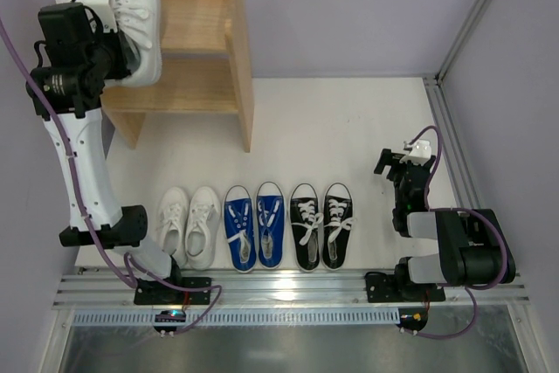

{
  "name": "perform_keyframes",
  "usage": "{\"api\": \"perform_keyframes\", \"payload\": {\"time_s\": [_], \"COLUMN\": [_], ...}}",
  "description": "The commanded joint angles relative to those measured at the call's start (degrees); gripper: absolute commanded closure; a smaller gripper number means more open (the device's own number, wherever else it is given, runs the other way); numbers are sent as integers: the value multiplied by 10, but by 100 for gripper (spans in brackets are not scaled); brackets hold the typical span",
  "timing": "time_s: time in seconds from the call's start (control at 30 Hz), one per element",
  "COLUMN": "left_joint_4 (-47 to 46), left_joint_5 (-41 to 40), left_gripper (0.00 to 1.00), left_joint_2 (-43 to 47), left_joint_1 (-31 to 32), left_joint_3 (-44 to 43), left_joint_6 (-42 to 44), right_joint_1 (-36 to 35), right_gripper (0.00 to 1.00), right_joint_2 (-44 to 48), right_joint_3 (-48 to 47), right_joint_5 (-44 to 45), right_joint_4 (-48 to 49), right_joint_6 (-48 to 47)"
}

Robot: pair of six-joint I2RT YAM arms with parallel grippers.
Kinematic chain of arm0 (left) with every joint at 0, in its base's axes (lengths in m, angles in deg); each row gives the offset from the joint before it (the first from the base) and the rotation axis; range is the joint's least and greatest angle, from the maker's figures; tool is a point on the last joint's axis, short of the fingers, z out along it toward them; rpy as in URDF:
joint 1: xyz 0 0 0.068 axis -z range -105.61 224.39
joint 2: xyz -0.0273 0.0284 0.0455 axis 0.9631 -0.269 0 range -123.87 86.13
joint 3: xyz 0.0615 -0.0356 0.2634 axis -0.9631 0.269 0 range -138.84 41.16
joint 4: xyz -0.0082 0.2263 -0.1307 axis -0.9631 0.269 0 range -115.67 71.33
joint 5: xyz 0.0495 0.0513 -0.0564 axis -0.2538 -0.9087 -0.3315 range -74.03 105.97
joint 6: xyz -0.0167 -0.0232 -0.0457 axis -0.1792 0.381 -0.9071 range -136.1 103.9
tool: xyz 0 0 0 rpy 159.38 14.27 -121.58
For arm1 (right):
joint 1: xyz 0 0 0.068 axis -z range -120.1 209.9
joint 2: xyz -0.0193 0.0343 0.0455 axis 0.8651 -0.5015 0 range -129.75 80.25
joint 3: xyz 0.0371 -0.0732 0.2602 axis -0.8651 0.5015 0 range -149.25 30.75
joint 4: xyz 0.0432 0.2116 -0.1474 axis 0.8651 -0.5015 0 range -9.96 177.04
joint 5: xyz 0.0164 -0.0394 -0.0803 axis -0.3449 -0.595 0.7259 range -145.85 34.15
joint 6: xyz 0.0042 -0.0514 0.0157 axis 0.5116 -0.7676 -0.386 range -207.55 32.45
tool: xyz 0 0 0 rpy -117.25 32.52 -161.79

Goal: Place and organize the shoes onto the shoe shelf

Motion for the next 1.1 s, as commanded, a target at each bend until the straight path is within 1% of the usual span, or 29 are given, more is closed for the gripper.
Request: {"api": "perform_keyframes", "payload": {"time_s": [0.0,0.1,0.17,0.3,0.37,0.4,0.5,0.53,0.6,0.63,0.67,0.73,0.77,0.9,0.97,1.07], "left_joint_4": [-173,-192,-216,-240,-231,-209,-190,-204,-218,-217,-212,-205,-222,-266,-264,-235], "left_joint_5": [-35,-64,-71,-82,-77,-71,-58,-56,-64,-70,-78,-81,-86,-101,-98,-90], "left_gripper": [100,100,100,100,100,100,100,100,100,100,100,100,100,100,100,100], "left_joint_2": [42,28,21,17,13,7,20,28,35,29,22,6,6,20,14,5], "left_joint_1": [0,-1,-14,-22,-21,-21,-22,-22,-22,-22,-23,-24,-24,-24,-24,-24], "left_joint_3": [-58,-69,-73,-72,-70,-68,-37,0,16,9,-26,-63,-70,-60,-61,-56], "left_joint_6": [64,101,107,99,88,77,57,51,52,58,60,64,65,80,85,75], "right_joint_1": [0,-1,0,0,-1,0,0,0,0,0,-1,-1,-1,-1,-1,-1], "right_gripper": [3,3,3,3,3,3,3,3,2,3,3,3,3,2,2,3], "right_joint_2": [0,-1,-1,-1,-1,-1,-1,-1,0,-1,-1,-1,-1,-1,-1,0], "right_joint_3": [0,0,0,0,0,0,0,0,0,0,0,0,0,0,0,0], "right_joint_5": [-3,-3,-3,-3,-3,-3,-3,-3,-3,-3,-3,-3,-3,-3,-3,-4], "right_joint_4": [46,45,45,46,46,46,46,46,46,46,46,45,46,45,45,46], "right_joint_6": [-2,-2,-2,-2,-2,-3,-2,-3,-3,-2,-2,-3,-3,-2,-2,-2]}}
